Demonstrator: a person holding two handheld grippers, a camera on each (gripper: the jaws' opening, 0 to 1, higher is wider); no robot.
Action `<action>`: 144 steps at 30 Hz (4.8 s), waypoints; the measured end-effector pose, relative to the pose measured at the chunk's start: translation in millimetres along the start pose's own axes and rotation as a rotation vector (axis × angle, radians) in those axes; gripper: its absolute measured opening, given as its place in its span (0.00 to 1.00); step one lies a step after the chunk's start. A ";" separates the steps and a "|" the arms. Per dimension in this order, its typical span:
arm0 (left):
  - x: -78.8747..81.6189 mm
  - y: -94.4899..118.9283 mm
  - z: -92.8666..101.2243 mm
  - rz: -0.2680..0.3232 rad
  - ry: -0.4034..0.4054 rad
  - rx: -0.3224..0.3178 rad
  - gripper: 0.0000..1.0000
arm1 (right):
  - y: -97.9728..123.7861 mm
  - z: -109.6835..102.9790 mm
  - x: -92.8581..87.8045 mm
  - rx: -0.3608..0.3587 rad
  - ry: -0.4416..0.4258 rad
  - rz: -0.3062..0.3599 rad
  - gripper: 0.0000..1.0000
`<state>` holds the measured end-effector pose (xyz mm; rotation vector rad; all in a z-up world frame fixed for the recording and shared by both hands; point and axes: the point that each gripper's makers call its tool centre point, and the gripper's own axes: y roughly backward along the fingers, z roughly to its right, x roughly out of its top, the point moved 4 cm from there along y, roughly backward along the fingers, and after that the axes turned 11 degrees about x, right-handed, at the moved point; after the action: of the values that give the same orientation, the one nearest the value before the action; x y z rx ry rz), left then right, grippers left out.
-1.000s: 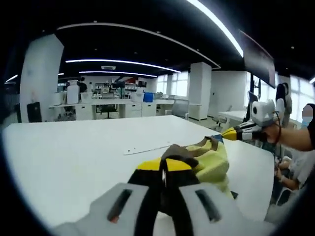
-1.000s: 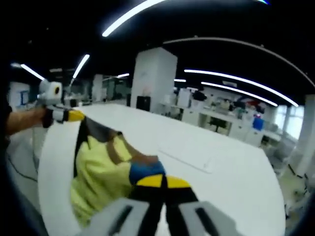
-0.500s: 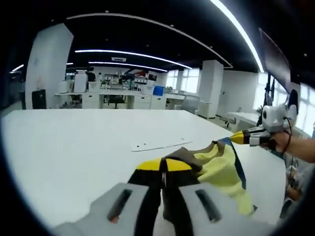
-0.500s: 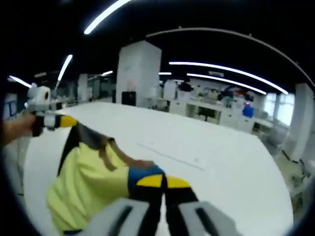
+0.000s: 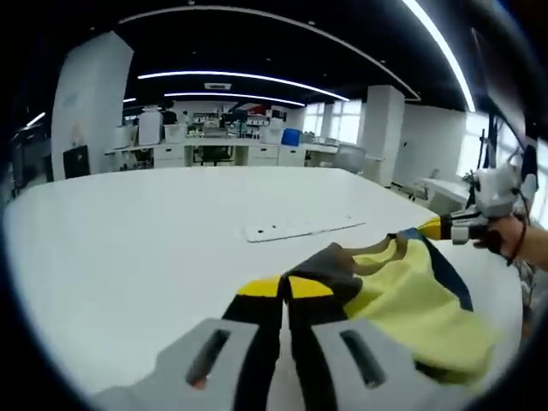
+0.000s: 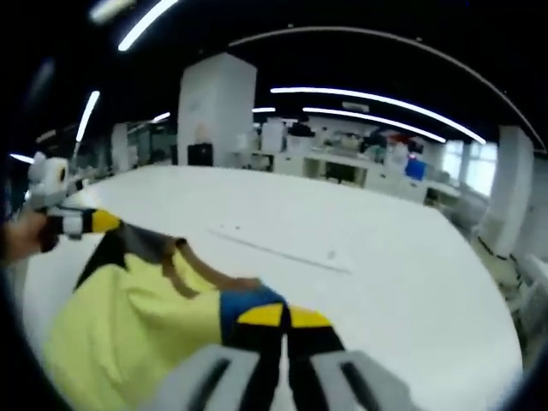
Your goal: Fold the garment on the visible template until the final outline fits inside the template.
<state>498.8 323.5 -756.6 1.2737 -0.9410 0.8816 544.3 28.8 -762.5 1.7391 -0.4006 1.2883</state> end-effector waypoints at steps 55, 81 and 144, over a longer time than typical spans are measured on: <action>-32.9 74.2 21.4 -0.081 -0.204 -0.143 0.68 | 61.7 -77.5 -20.4 0.275 -0.240 -0.060 0.73; -81.6 145.6 60.1 -0.167 -0.242 -0.308 0.68 | 128.2 -145.9 -74.9 0.455 -0.095 -0.129 0.62; -72.1 168.9 26.3 -0.152 -0.119 -0.197 0.00 | 171.8 -135.7 -94.3 0.241 -0.173 -0.075 0.00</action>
<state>313.7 311.9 -759.7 1.2193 -0.9854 0.5845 306.1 23.1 -759.1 2.0577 -0.2828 1.1748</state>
